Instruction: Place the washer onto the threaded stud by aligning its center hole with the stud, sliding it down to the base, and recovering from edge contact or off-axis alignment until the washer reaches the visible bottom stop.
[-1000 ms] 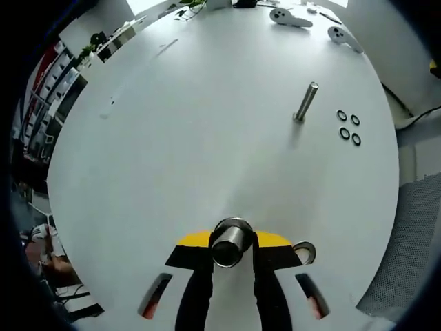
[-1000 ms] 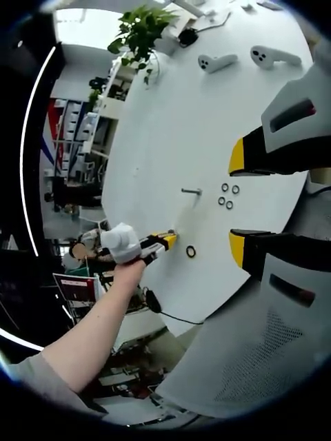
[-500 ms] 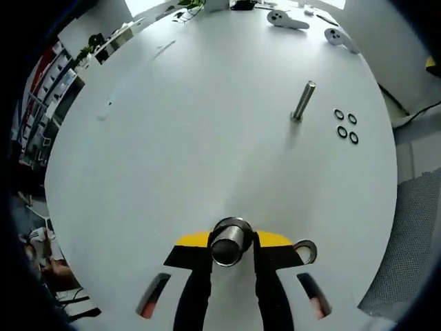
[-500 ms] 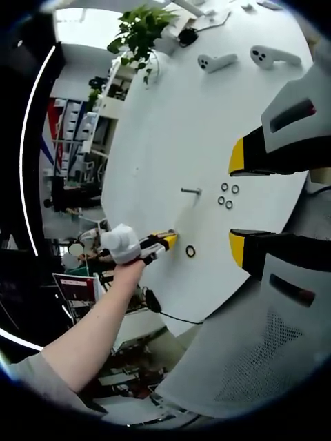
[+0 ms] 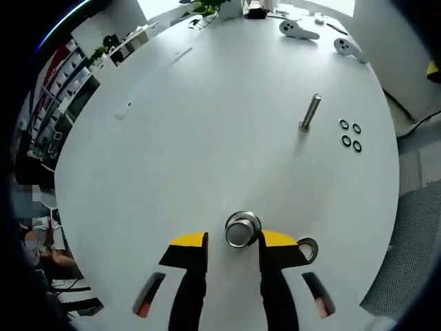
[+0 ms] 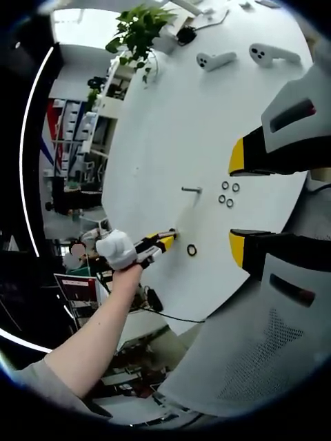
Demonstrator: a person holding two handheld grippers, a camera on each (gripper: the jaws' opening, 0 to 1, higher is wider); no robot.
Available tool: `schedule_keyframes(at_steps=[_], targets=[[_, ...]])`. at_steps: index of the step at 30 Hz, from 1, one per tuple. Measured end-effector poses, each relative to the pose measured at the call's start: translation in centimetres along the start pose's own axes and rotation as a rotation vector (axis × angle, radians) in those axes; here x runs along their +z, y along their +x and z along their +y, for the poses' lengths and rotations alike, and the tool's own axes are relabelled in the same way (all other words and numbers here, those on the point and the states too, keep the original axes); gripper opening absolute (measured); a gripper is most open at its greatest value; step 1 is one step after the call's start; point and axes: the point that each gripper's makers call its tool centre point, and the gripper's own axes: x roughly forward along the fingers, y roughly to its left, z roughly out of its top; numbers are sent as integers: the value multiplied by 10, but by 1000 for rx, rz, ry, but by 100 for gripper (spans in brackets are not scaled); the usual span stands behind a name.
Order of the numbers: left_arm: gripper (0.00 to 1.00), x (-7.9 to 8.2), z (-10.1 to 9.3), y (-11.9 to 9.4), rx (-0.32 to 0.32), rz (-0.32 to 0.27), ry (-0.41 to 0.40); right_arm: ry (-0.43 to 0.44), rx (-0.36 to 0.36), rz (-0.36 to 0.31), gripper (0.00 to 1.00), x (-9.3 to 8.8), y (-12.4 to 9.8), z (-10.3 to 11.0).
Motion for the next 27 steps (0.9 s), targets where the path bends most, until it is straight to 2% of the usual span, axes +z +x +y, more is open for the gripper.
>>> schedule_keyframes(at_steps=[7,20,21,27], targets=[[28,-4,-8,-14,9,-13,-15,-1,5,-2,33,0,0,1],[29,-11,-39,-50,13,-69,-52,-4,20,-18,33,4,-1,5],[29,-14,-33,-47,15,-73,-54,-5,24,-16,33,4,0,6],[28,-25,-38,-65,30,-94,-80,-10,33,-20,33,5,-1,8]])
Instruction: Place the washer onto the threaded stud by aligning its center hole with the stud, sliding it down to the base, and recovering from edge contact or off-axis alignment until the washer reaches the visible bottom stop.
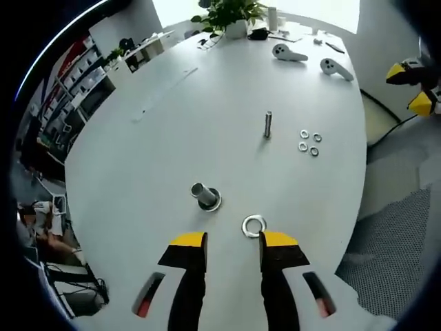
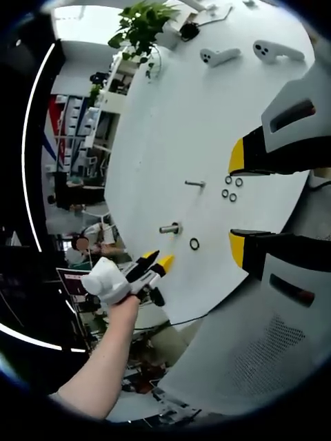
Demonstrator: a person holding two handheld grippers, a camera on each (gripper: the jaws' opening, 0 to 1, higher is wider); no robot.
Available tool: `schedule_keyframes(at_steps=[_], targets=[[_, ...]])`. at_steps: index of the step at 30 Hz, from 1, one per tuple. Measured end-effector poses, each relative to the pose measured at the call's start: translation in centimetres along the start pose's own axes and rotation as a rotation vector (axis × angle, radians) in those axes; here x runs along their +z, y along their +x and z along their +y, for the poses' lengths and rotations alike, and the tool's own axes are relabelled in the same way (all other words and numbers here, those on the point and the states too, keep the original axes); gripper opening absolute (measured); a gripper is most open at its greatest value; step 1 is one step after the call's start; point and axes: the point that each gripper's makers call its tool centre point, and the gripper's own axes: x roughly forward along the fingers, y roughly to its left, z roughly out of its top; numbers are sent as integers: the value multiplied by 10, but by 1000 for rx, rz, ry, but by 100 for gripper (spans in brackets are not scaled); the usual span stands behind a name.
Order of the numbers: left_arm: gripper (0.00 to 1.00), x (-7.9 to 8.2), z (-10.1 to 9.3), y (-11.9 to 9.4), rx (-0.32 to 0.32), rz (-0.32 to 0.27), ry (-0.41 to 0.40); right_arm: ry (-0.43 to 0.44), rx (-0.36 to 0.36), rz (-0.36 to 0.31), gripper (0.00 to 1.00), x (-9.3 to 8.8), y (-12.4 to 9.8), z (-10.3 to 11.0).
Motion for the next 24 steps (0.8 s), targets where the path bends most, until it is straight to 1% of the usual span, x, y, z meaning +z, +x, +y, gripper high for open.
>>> schedule_keyframes(at_steps=[4,9,13,18,24], targets=[[28,-6,-3,-10,7,-28,-54,-3,-1,-11,33,2,-1,0],[28,-16,-14,-19,14,-39,-63,-4,3,-3,33,1,-1,1],[28,-23,-17,-23,16,-44,-79,-3,2,-5,34,1,-1,1],[28,-23,-18,-28,20,-67,-104,-4,3,3,34,0,0,2],[28,-22,-25,-31,18,-74,-101,-3,4,5,34,-1,0,2]])
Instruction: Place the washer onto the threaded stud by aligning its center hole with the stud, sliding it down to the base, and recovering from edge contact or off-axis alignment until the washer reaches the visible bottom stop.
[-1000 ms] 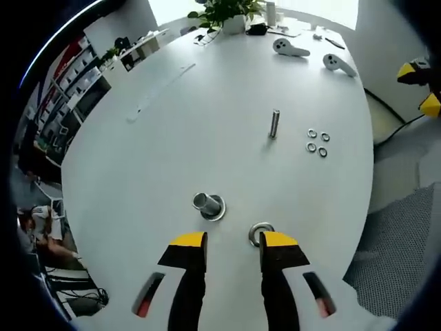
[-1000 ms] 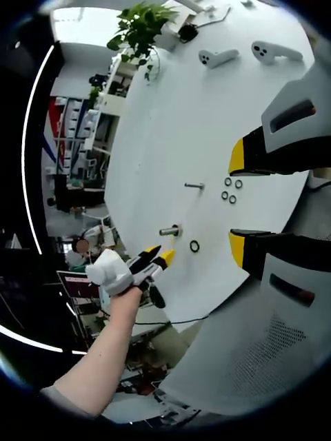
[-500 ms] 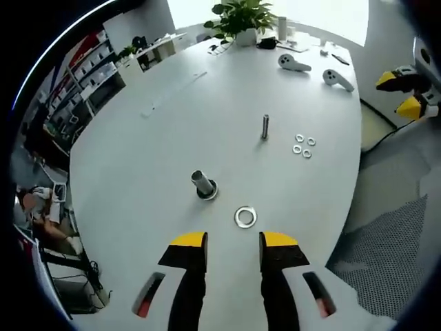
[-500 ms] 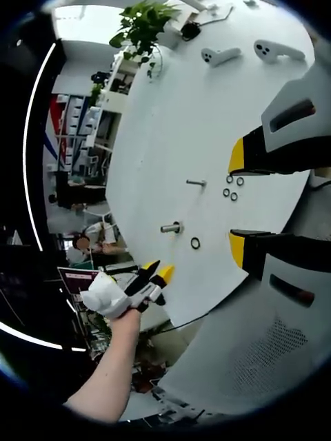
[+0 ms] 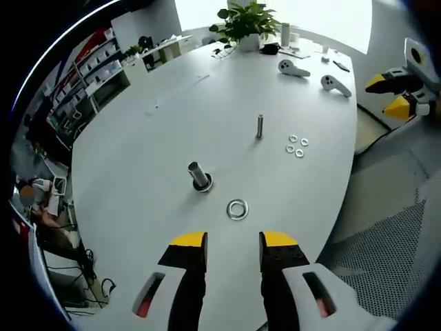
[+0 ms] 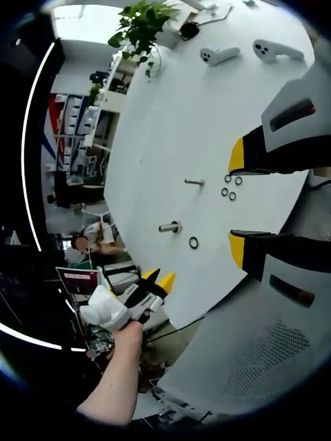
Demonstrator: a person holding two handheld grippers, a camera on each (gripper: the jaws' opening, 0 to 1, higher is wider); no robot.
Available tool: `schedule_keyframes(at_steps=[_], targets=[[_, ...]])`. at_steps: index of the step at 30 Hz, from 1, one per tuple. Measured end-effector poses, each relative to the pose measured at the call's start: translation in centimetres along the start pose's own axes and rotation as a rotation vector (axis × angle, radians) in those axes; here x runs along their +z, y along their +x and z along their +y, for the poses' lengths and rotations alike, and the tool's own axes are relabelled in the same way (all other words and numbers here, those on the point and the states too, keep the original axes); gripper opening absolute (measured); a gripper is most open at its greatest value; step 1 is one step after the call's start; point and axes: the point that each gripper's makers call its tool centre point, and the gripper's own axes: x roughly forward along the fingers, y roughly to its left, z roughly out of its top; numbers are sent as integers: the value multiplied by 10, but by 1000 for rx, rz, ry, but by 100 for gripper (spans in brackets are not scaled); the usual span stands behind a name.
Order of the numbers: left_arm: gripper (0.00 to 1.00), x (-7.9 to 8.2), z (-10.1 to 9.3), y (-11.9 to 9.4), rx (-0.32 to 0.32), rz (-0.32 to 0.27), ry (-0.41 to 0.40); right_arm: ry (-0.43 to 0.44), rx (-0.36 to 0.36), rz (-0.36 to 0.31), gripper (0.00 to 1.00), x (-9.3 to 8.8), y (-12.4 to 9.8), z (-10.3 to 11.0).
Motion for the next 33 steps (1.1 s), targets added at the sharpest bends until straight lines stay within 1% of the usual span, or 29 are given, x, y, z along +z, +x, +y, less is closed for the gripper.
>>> schedule_keyframes(at_steps=[7,11,16,18,20,23,26,31,33], targets=[[28,2,-3,0,2,-7,-7,-1,5,-8,34,2,-1,1],[28,0,-7,1,2,0,-13,-1,8,-12,34,3,-1,2],[27,-2,-12,1,-6,5,-40,-13,5,2,34,0,0,2],[27,-1,-14,3,-13,17,-42,-7,10,-7,34,2,0,3],[27,0,-15,5,-10,32,-27,-9,10,-8,34,2,-1,3],[27,6,-15,8,-13,34,-27,-4,14,-17,34,4,-1,2],[27,9,-14,14,-15,50,-24,-1,20,-15,34,3,0,3],[27,6,-20,21,-25,81,-16,1,25,-21,34,4,0,4],[27,1,-22,25,-34,103,-11,4,23,-21,34,4,0,3]])
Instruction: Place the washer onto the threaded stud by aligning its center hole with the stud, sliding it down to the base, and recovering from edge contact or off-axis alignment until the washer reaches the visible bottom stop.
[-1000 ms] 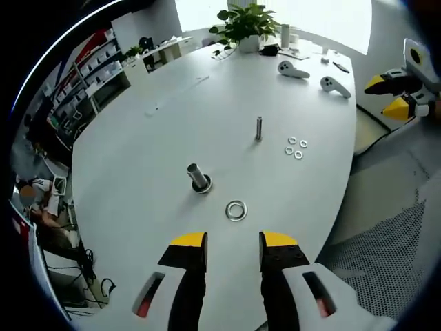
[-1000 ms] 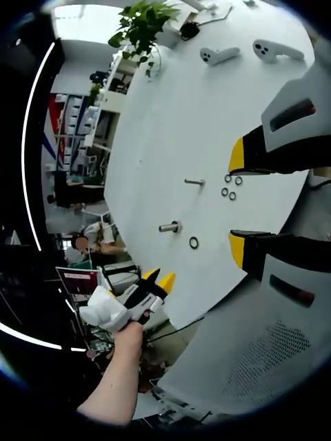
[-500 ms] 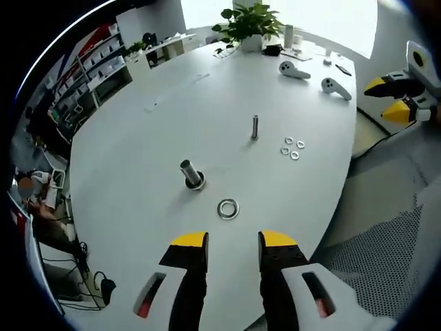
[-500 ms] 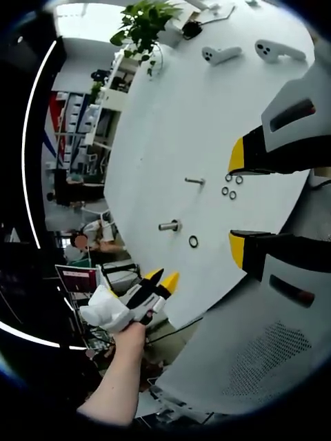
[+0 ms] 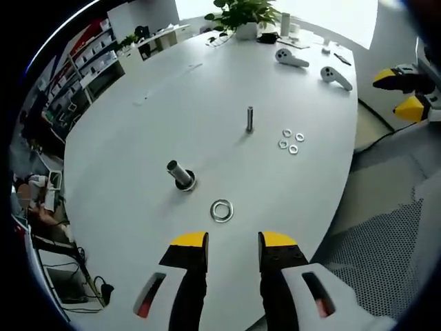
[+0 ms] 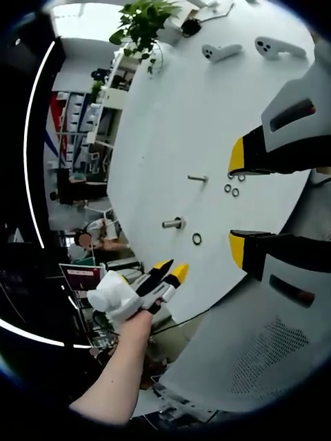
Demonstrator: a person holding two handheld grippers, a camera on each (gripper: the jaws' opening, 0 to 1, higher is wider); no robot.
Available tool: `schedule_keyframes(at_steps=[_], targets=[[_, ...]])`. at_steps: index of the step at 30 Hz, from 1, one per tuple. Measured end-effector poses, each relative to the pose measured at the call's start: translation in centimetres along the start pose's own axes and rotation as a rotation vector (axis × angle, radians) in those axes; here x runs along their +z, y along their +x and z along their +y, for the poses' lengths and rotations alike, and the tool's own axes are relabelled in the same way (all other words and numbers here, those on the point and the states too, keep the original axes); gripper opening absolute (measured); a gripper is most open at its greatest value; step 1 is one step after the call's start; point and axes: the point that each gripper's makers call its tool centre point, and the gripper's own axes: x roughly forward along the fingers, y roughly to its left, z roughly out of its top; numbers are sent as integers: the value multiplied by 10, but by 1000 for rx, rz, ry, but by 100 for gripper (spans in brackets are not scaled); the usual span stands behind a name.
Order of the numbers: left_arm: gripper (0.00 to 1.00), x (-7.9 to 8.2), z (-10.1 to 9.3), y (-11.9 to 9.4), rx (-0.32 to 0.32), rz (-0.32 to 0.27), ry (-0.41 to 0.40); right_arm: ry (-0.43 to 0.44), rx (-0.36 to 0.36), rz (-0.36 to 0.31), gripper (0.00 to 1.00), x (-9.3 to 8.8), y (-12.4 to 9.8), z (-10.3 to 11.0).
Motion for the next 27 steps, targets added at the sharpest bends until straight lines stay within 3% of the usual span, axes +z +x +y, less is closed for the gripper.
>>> schedule_keyframes(at_steps=[10,16,22,27], targets=[[27,-11,2,21,-14,70,14,7,-1,-2,34,-1,-1,0],[27,-7,4,25,-20,69,-18,8,5,-2,34,0,0,1],[26,-16,6,34,-27,109,-28,10,4,0,34,-1,0,1],[26,-11,5,40,-34,97,-13,11,1,-3,34,0,0,1]])
